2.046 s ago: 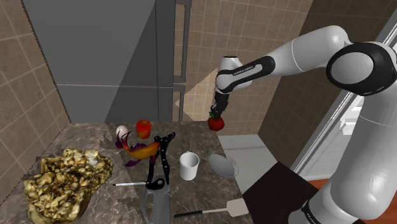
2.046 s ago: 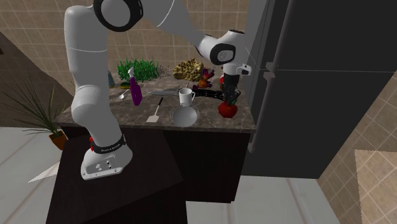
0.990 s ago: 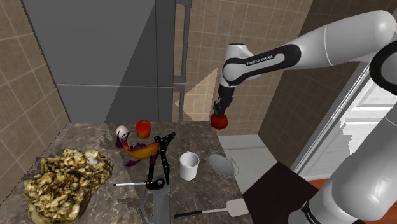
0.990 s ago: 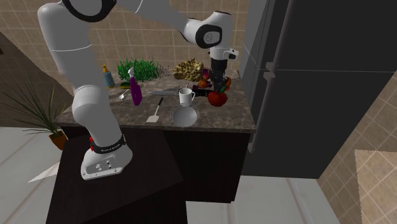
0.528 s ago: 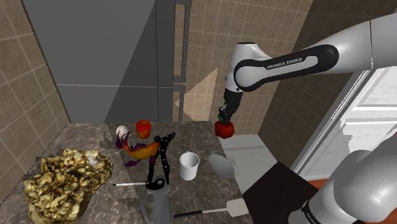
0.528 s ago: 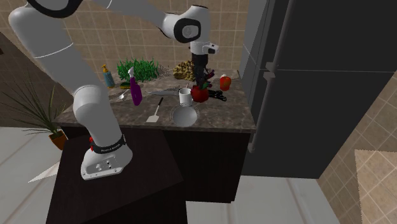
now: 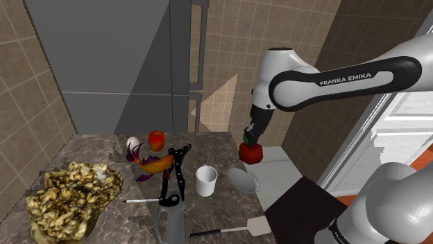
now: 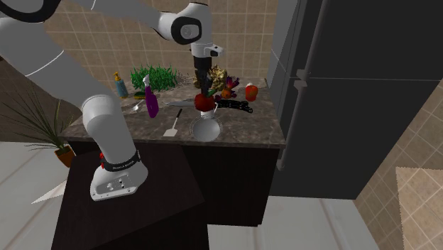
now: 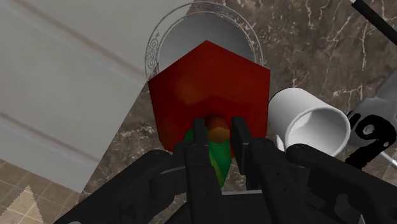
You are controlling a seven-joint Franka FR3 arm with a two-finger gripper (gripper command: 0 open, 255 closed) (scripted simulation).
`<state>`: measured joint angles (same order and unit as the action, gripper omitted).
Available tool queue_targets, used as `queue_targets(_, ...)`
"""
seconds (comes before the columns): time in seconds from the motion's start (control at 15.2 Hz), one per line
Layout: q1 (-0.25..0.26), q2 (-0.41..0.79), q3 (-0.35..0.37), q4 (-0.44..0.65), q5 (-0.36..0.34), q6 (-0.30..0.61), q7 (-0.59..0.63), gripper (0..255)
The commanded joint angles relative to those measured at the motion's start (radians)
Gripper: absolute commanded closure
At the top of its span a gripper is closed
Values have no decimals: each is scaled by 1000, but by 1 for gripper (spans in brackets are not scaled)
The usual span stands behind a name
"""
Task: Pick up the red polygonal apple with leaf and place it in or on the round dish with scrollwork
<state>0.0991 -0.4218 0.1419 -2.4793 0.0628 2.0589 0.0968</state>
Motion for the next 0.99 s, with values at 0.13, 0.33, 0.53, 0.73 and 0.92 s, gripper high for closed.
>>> queue_targets(0.13,2,17,6,-39,2,57,5,255)
queue_targets(0.33,2,37,9,-65,2,102,6,255)
queue_targets(0.53,2,59,12,-89,2,148,8,255)
queue_targets(0.73,1,84,15,-112,1,195,9,255)
queue_targets(0.92,0,111,18,-132,-1,243,11,255)
